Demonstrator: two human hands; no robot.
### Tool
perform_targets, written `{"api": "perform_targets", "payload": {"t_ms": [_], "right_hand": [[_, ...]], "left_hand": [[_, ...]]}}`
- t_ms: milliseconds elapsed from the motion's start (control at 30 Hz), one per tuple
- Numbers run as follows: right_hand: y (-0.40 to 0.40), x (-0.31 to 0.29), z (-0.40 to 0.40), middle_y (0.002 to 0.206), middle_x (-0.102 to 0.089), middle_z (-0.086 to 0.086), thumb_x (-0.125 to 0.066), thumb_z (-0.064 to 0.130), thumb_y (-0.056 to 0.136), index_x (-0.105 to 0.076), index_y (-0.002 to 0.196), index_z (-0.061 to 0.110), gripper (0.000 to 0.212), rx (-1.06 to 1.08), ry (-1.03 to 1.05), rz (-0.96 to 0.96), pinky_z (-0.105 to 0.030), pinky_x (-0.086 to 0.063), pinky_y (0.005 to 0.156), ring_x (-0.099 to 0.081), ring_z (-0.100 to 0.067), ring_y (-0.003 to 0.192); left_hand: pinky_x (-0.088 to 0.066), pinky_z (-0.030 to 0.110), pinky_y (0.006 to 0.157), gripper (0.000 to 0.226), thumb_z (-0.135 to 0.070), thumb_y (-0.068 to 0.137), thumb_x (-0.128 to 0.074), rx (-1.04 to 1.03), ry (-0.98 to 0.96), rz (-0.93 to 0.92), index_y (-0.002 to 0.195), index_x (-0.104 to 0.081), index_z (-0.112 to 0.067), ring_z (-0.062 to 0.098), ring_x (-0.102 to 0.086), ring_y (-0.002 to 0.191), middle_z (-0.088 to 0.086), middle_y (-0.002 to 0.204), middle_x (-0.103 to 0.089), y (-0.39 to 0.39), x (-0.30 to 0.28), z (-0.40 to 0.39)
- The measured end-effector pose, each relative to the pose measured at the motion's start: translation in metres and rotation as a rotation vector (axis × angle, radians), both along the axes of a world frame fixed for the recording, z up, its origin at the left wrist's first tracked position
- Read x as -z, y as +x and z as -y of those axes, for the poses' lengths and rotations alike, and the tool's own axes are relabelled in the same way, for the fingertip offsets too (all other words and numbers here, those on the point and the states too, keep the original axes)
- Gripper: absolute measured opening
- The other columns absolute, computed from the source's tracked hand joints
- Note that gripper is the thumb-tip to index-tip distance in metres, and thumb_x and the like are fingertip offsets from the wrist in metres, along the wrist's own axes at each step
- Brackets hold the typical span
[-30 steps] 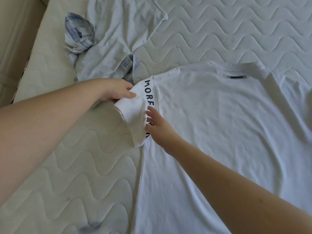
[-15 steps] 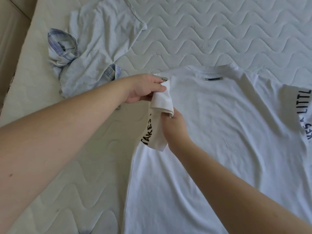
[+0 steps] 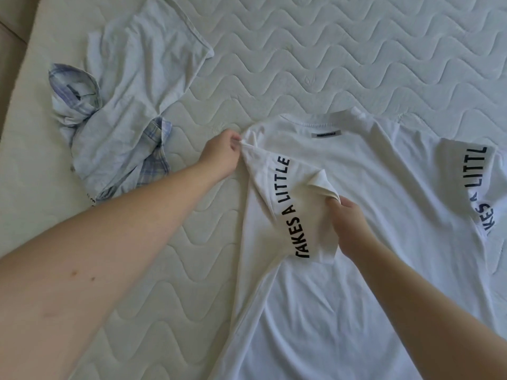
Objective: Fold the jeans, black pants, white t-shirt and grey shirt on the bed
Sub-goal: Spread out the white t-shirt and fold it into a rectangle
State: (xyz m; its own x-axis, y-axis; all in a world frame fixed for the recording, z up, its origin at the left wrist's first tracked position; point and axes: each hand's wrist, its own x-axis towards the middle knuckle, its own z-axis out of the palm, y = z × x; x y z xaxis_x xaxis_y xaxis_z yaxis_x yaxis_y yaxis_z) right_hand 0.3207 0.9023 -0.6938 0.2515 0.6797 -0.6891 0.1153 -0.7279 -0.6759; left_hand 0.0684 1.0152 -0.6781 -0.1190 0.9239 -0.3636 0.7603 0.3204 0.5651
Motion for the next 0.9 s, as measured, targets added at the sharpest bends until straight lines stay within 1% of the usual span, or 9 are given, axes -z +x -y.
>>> {"api": "perform_targets", "payload": {"t_ms": [67,167,267,367,467,567,733,833,900], "right_hand": [[0.004,0.011,0.003,0.082,-0.062,-0.007,-0.046,0.027,0.091,-0.061,0.101,0.002,0.031,-0.014,-0.015,0.007,-0.034,-0.043,0.068,-0.055,-0.021,0.075],[0.002,0.015,0.004,0.076,-0.069,0.008,-0.045,0.036,0.092,-0.068,0.087,0.025,0.026,-0.025,0.014,0.029,-0.031,-0.047,0.067,-0.062,-0.016,0.076],[0.001,0.013,0.004,0.074,-0.071,0.016,-0.040,0.057,0.094,-0.068,0.078,0.034,0.040,0.007,0.020,-0.005,-0.030,-0.050,0.069,-0.065,-0.009,0.081],[0.000,0.009,0.004,0.090,-0.075,0.011,-0.038,0.066,0.093,-0.070,0.088,0.031,0.048,0.074,0.024,-0.109,-0.032,-0.050,0.080,-0.069,-0.010,0.089],[-0.003,0.005,0.005,0.093,-0.076,0.013,-0.040,0.063,0.094,-0.074,0.087,0.031,0.047,0.097,0.076,-0.198,-0.027,-0.051,0.077,-0.071,-0.004,0.088],[-0.006,0.002,0.004,0.099,-0.076,0.007,-0.041,0.058,0.097,-0.073,0.098,0.024,0.047,0.071,0.104,-0.287,-0.023,-0.054,0.073,-0.071,-0.008,0.093],[-0.005,0.007,0.005,0.106,-0.074,0.009,-0.044,0.036,0.103,-0.068,0.108,0.026,0.027,0.028,0.175,-0.286,-0.031,-0.052,0.090,-0.068,-0.008,0.102],[-0.001,0.014,0.006,0.104,-0.074,0.011,-0.045,0.023,0.103,-0.066,0.106,0.032,0.023,0.039,0.194,-0.241,-0.028,-0.053,0.079,-0.069,-0.009,0.098],[0.003,0.017,0.006,0.103,-0.074,0.012,-0.044,0.022,0.103,-0.065,0.107,0.032,0.024,0.055,0.179,-0.252,-0.022,-0.052,0.067,-0.070,-0.008,0.093]], "left_hand": [[-0.042,0.033,0.092,0.035,-0.010,0.096,-0.047,0.088,-0.024,-0.133,0.130,-0.053,-0.017,0.034,-0.058,0.106,0.018,0.119,-0.058,-0.010,0.015,-0.005],[-0.039,0.032,0.100,0.048,-0.002,0.094,-0.048,0.266,-0.063,-0.159,0.138,-0.048,-0.024,0.033,-0.055,0.109,0.017,0.129,-0.043,-0.013,0.027,-0.017],[-0.039,0.030,0.101,0.045,0.004,0.089,-0.053,0.421,-0.093,-0.182,0.127,-0.059,-0.021,0.031,-0.056,0.105,0.015,0.126,-0.042,-0.013,0.029,-0.034],[-0.040,0.030,0.090,0.028,-0.002,0.088,-0.058,0.531,-0.105,-0.275,0.113,-0.065,-0.012,0.031,-0.056,0.101,0.016,0.120,-0.049,-0.014,0.025,-0.050],[-0.039,0.031,0.075,0.012,-0.014,0.088,-0.067,0.664,-0.063,-0.357,0.097,-0.071,-0.009,0.031,-0.060,0.096,0.014,0.103,-0.066,-0.018,0.014,-0.067],[-0.034,0.028,0.066,0.018,-0.028,0.085,-0.073,0.675,-0.052,-0.383,0.095,-0.074,-0.013,0.023,-0.059,0.082,0.009,0.091,-0.070,-0.029,-0.003,-0.086],[-0.033,0.027,0.063,0.026,-0.043,0.084,-0.071,0.716,-0.124,-0.443,0.085,-0.065,-0.018,0.018,-0.057,0.075,-0.003,0.075,-0.065,-0.029,-0.017,-0.109],[-0.035,0.024,0.055,0.029,-0.044,0.084,-0.071,0.683,-0.215,-0.352,0.084,-0.058,-0.018,0.011,-0.066,0.068,-0.010,0.067,-0.068,-0.015,-0.012,-0.114],[-0.038,0.022,0.059,0.031,-0.042,0.081,-0.075,0.676,-0.262,-0.295,0.094,-0.057,-0.020,0.009,-0.067,0.071,-0.009,0.073,-0.070,-0.009,-0.011,-0.116]]}}
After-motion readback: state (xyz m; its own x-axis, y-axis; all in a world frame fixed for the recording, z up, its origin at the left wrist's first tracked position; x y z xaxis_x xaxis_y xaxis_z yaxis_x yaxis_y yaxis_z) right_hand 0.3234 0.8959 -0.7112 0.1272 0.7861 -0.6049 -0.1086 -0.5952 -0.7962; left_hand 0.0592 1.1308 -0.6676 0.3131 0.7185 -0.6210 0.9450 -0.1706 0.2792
